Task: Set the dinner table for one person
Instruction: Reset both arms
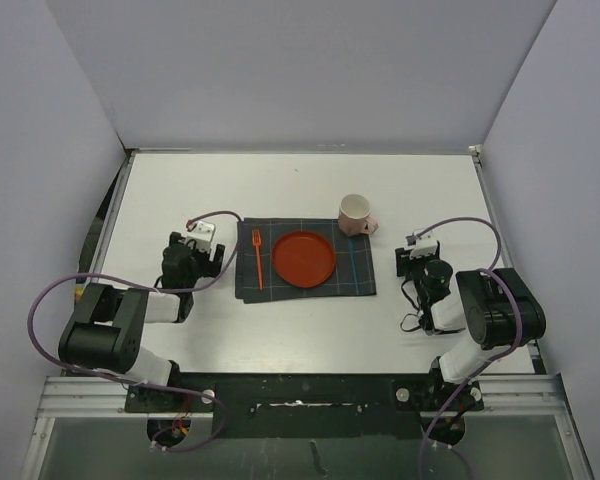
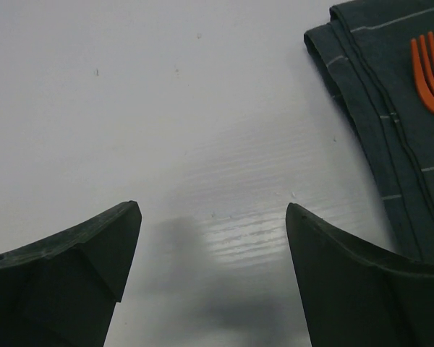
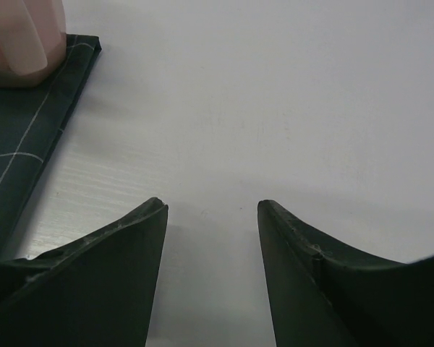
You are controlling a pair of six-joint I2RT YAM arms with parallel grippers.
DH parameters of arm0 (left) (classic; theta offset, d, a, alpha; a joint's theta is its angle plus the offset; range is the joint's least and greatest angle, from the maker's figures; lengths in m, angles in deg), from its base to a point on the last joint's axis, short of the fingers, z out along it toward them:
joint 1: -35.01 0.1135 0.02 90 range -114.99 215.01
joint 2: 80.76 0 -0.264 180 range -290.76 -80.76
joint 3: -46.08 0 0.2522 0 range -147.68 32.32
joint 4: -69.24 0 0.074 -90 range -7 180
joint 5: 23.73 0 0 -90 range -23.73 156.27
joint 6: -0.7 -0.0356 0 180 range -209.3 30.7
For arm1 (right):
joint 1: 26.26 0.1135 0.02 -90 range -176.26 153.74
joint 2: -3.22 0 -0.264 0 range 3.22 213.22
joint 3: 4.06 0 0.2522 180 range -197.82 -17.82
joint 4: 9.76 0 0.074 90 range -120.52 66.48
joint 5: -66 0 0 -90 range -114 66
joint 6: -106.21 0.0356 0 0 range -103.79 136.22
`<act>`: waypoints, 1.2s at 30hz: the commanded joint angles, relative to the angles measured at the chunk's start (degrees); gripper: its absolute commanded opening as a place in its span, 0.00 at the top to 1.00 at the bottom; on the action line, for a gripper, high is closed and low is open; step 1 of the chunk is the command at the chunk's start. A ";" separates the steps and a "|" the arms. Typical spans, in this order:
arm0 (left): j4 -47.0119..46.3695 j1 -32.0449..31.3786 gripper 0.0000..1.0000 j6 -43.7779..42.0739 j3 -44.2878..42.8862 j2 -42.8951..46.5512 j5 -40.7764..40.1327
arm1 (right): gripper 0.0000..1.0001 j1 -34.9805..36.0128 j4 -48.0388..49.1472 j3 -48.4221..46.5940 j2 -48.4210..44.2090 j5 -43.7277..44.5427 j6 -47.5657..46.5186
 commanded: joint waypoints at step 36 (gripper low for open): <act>-10.36 10.33 0.02 10.04 -1.71 -5.82 6.54 | 0.38 -1.33 -12.45 -9.43 -0.43 2.17 2.10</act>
